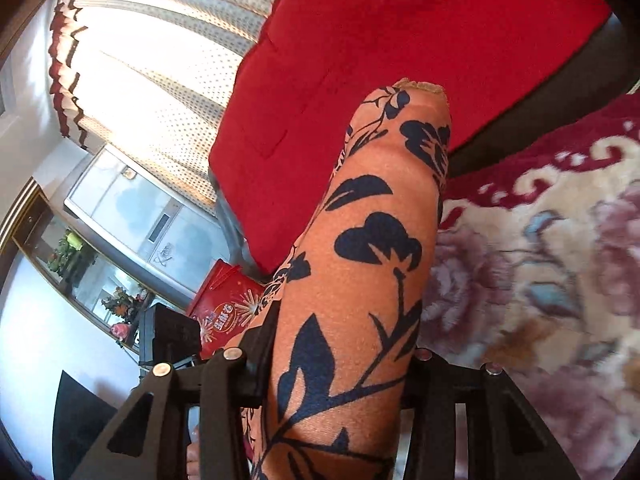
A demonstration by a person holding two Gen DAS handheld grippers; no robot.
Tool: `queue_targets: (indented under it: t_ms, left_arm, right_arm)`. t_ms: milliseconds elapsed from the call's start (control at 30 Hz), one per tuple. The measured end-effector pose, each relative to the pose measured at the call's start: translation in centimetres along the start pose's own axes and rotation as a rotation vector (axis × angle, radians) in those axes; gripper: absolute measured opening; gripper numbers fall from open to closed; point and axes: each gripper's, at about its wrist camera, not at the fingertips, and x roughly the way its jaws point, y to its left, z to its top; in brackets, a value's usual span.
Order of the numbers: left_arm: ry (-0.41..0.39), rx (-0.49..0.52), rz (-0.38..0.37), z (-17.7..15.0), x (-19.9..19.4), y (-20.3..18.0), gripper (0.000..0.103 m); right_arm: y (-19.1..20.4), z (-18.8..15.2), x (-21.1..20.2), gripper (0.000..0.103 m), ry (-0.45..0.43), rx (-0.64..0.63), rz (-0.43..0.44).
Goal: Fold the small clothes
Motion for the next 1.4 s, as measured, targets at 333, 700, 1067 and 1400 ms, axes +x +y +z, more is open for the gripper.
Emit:
queue_targets:
  t_ms: [333, 700, 1067, 1400]
  left_arm:
    - [0.142, 0.125, 0.091, -4.6, 5.8, -6.1, 0.042]
    - [0.136, 0.110, 0.149, -5.4, 3.5, -6.1, 0.047]
    - [0.034, 0.232, 0.400, -7.3, 2.2, -5.8, 0.062]
    - [-0.017, 0.282, 0.573, -8.4, 1.1, -6.5, 0.077]
  right_arm:
    - [-5.6, -0.6, -5.8, 0.044, 0.061, 0.094, -0.017]
    - [-7.8, -1.1, -7.5, 0.060, 0.140, 0.053, -0.314]
    - [-1.5, 0.2, -8.3, 0.060, -0.057, -0.182, -0.418]
    - [-2.5, -1.3, -6.5, 0.058, 0.031, -0.116, -0.459]
